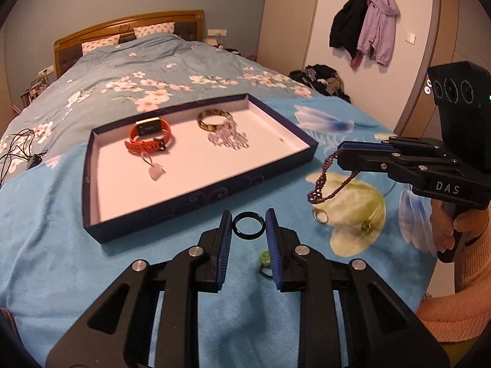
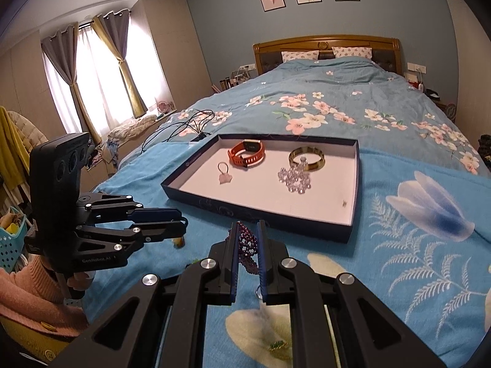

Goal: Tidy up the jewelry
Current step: 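Carry the purple bracelet with the right tool while the left tool carries the black ring to the tray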

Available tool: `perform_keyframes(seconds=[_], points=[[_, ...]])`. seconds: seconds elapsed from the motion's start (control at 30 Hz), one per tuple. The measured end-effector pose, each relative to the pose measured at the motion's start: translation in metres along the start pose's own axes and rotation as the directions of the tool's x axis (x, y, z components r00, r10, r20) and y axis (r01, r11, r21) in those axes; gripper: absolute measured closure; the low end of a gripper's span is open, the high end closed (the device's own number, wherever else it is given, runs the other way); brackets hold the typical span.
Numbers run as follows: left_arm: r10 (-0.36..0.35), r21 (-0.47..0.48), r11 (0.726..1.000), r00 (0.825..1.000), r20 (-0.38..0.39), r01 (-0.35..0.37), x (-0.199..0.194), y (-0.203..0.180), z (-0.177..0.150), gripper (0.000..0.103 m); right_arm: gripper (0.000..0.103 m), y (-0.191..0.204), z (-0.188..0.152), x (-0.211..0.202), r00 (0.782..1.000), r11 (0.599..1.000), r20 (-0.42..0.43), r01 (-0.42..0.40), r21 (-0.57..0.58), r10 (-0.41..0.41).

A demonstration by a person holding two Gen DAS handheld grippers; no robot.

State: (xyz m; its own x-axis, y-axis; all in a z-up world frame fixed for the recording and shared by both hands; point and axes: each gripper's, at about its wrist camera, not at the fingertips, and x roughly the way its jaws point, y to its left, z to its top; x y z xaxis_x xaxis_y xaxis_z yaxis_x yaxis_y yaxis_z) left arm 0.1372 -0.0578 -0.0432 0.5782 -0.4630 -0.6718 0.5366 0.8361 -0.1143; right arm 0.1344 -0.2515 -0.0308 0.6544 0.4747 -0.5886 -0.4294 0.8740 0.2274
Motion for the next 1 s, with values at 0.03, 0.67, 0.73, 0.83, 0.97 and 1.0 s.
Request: perform_keyframes(seconds=[0.03,0.67,0.73,0.83,0.97,1.0], points=[[0.005,-0.003,1.000,1.000,0.004,-0.005,-0.001,0.002,0.001,0.080,0.094,0.000,0.002,0.001,1.000,1.000,0.003,0.001,-0.001,-0.001],[0.058,-0.049,0.997,0.997,0.057,-0.055,-0.005,0.026,0.025,0.080,0.094,-0.013,0.035,0.013,0.999,1.000,0.047,0.012,0.018,-0.013],[0.060,-0.049,0.997,0.997,0.057,-0.058,-0.003,0.027,0.028,0.080,0.094,-0.015,0.037,0.014,0.999,1.000,0.050,0.011,0.024,-0.012],[0.066,-0.050,0.997,0.996,0.055,-0.063,-0.001,0.029,0.030,0.080,0.094,-0.017,0.041,0.018,0.999,1.000,0.049,0.016,0.026,-0.017],[0.073,-0.056,0.996,0.996,0.053,-0.070,0.003,0.033,0.031,0.080,0.094,-0.019,0.045,0.023,0.999,0.999,0.046,0.017,0.031,-0.018],[0.073,-0.057,0.996,0.996,0.053,-0.070,0.003,0.034,0.031,0.080,0.094,-0.019,0.045,0.024,0.999,0.999,0.045,0.015,0.033,-0.016]])
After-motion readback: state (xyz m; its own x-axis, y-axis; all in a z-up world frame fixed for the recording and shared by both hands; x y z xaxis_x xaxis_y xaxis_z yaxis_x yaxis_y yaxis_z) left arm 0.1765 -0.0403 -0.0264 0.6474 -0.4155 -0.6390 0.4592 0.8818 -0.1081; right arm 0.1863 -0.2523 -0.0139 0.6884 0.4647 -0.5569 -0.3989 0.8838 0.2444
